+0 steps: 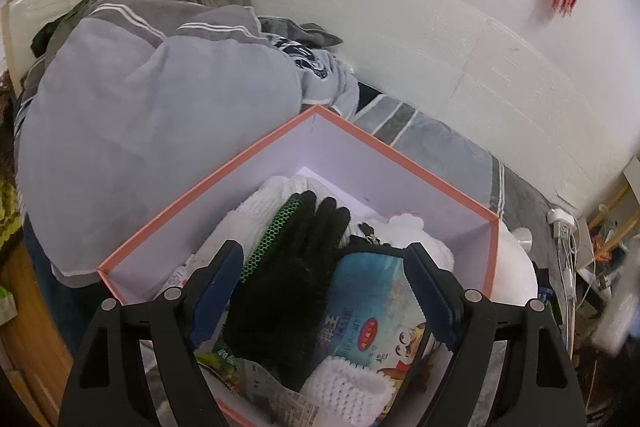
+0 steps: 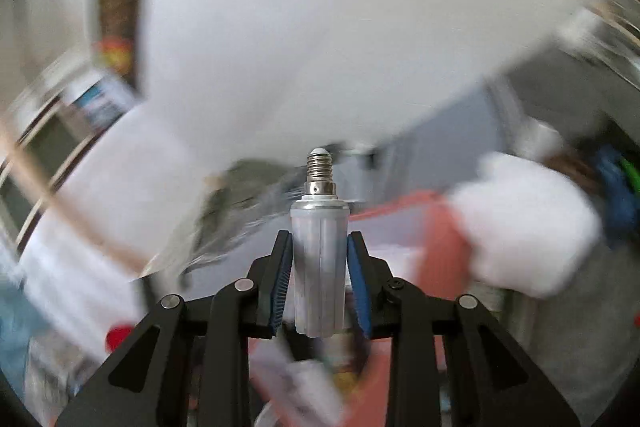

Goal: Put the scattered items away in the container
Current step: 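Grasp the white bottle with the right tool and drop it into the box, then grasp the dark green packet with the left tool and drop it into the box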

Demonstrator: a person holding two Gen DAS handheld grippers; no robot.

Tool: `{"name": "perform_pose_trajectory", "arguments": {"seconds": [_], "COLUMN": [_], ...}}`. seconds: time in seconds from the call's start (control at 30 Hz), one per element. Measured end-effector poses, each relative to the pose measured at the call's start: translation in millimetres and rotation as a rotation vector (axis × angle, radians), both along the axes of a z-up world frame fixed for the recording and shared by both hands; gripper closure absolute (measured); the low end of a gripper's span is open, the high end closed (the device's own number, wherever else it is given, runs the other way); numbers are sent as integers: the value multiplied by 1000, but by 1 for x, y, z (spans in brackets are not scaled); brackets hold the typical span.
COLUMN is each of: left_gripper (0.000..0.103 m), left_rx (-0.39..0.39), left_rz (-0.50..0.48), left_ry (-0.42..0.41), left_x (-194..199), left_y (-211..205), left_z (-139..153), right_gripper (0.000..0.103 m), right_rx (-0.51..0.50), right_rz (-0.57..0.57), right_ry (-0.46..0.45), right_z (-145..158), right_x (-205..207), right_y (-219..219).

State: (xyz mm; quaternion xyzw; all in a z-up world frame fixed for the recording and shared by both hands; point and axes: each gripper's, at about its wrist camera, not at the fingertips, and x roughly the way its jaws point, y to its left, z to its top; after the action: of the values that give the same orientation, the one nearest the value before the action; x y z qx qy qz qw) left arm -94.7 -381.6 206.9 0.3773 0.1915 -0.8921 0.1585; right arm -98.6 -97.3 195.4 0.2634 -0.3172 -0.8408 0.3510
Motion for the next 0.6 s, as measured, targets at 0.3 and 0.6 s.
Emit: {"name": "perform_pose_trajectory", "arguments": {"seconds": [0.3,0.6], "left_gripper": [21,21], "left_rx": [16,-128], "left_rz": [32,-790], "left_ry": [55,-170], "left_x": [6,-9], "left_y": [-20,203], "left_z": [12,-39], "right_gripper": [10,42], "right_rx": [208,-5], "right_rz": [120,-219], "right_ry": [-185,-238], "right_z": [-52,-59], "right_x": [-24,-1], "right_y": [-68,125]}}
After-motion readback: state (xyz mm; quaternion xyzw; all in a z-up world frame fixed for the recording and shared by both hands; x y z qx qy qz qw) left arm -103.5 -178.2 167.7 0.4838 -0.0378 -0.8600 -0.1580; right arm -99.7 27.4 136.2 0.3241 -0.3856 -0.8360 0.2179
